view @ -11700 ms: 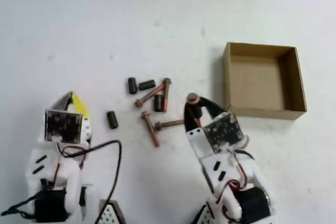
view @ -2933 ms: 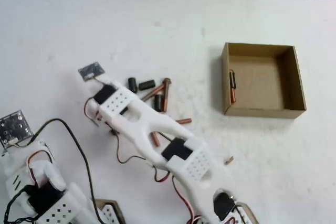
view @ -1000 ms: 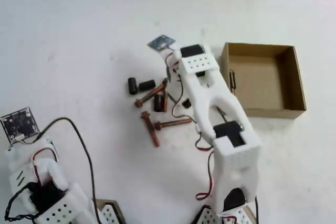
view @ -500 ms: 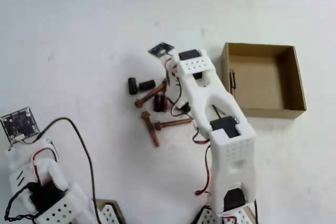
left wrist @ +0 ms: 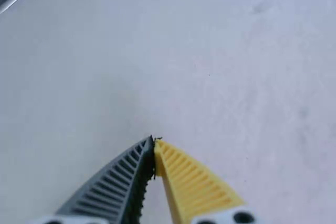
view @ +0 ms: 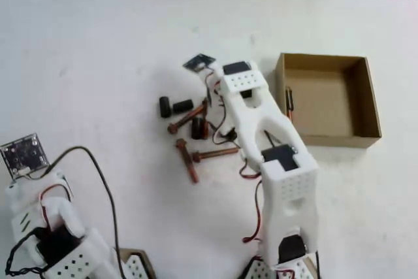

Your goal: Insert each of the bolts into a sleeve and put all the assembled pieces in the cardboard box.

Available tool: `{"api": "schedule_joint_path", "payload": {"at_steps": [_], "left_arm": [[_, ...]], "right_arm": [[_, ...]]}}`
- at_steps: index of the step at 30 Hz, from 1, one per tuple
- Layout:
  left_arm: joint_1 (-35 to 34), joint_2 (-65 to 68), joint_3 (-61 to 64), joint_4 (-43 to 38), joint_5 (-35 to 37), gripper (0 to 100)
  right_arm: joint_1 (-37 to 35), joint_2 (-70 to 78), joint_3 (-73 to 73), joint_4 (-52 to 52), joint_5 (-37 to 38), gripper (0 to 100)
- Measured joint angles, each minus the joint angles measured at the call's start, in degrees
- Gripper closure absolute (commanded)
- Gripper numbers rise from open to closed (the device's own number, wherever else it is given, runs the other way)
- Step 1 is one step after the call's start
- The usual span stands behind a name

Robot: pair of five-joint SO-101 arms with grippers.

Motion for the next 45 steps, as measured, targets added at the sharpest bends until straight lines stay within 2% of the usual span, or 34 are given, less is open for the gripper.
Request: {"api": "schedule_joint_path", "payload": {"at_steps": [3,9,17,20,27,32,45], "left_arm": [[0.0,0.0,0.0,0.0,0.0,98],[0.0,0.0,0.0,0.0,0.0,98],[0.0,0.0,0.0,1.1,0.0,98],[0.0,0.0,0.0,1.1,0.0,98],[0.3,0.0,0.0,1.1,0.0,98],[0.3,0.0,0.0,1.1,0.0,98],[0.3,0.0,0.0,1.1,0.0,98]], "right_arm": [[-0.2,0.2,-0.1,0.2,0.2,86.5],[0.1,0.4,0.3,0.3,0.2,93.2],[0.5,0.7,-0.2,0.3,0.2,93.8],[0.5,0.7,-0.3,0.3,0.2,98.8],[1.1,1.4,-0.4,0.4,0.2,98.1],[1.2,-0.2,-2.1,4.5,0.2,98.1],[3.2,-20.7,-4.5,17.5,0.2,98.1]]}}
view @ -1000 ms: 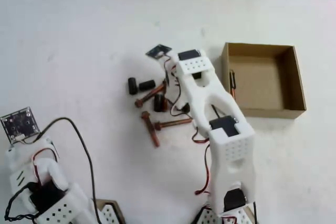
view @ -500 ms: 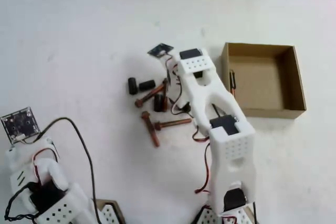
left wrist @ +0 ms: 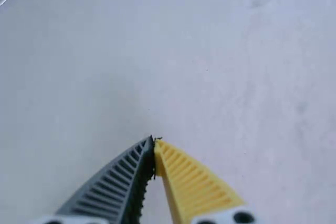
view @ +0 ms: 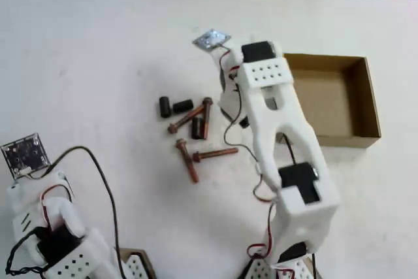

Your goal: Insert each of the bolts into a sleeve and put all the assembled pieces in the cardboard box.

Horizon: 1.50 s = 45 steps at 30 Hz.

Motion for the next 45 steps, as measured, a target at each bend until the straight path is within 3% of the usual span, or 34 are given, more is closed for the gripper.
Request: {"api": "schedule_joint_path", "payload": {"at_steps": [9,19,27,35,45], "left_arm": [[0.0,0.0,0.0,0.0,0.0,98],[0.4,0.0,0.0,0.0,0.0,98],[11.2,0.0,-2.5,7.3,-6.9,98],[22.4,-0.3,-9.1,9.9,-15.6,98],[29.5,-0.7,-20.5,13.6,-22.7,98]], "right_arm": [[0.0,-19.3,0.4,4.3,0.0,98.1],[0.0,-45.8,19.6,2.7,0.0,98.1],[0.0,-64.1,37.2,-2.5,-0.2,98.1],[0.7,-75.8,51.2,-9.8,-5.8,98.1],[7.4,-84.5,67.3,-21.9,-6.1,98.1]]}}
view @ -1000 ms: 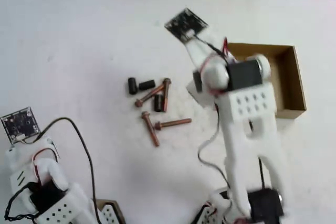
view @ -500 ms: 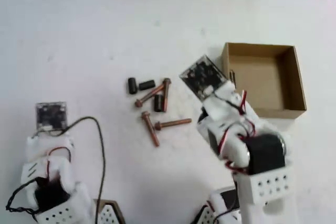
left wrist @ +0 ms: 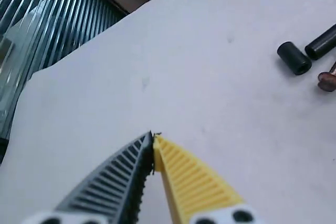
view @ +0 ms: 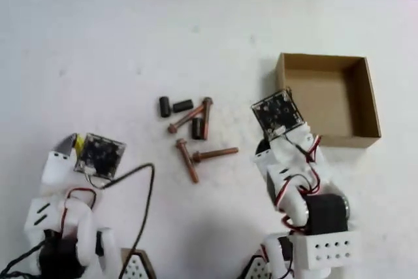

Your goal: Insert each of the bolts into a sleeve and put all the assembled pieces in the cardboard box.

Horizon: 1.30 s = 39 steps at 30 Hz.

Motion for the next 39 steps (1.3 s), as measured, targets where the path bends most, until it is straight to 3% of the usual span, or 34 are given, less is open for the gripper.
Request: {"api": "schedule_joint_path", "payload": {"at_steps": [5,13,27,39], "left_arm": [[2.6,0.9,-3.2,2.3,-0.5,98],[5.5,18.8,-11.3,2.4,-0.6,98],[27.3,45.7,-23.3,2.4,6.8,98],[41.4,75.1,-41.2,6.9,17.1,98]], "right_arm": [[0.2,-4.7,7.3,-4.5,-0.4,98.1],[0.2,-13.1,15.7,-7.9,-4.1,98.1],[0.2,-29.9,27.3,-8.1,-4.6,98.1],[0.3,-30.5,30.0,-8.1,-4.6,98.1]]}}
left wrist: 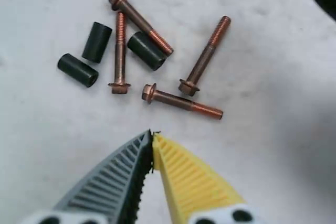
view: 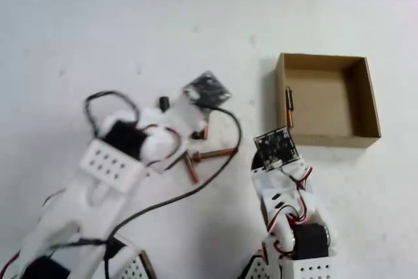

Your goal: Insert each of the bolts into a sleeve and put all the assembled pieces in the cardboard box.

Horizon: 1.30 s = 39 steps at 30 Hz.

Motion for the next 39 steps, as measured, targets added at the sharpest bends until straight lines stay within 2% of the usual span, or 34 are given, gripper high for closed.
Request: {"api": "schedule_joint_path", "payload": {"at_steps": [5,10,20,32,39], "left_arm": [[3.5,9.8,-8.6,0.3,9.3,98],[3.5,21.0,-17.1,0.3,17.5,98],[3.5,40.1,-31.8,0.3,23.1,98],[3.5,51.3,-43.6,0.4,29.7,98],[1.0,59.6,-50.3,0.4,35.5,98]], "right_arm": [[0.4,0.0,0.0,0.0,-0.1,98.1],[5.1,0.0,0.0,0.0,-0.1,98.1],[11.3,0.0,1.4,0.0,-2.8,98.1],[17.9,0.0,2.9,-0.4,-2.9,98.1],[18.8,0.0,3.0,-0.4,-2.9,98.1]]}}
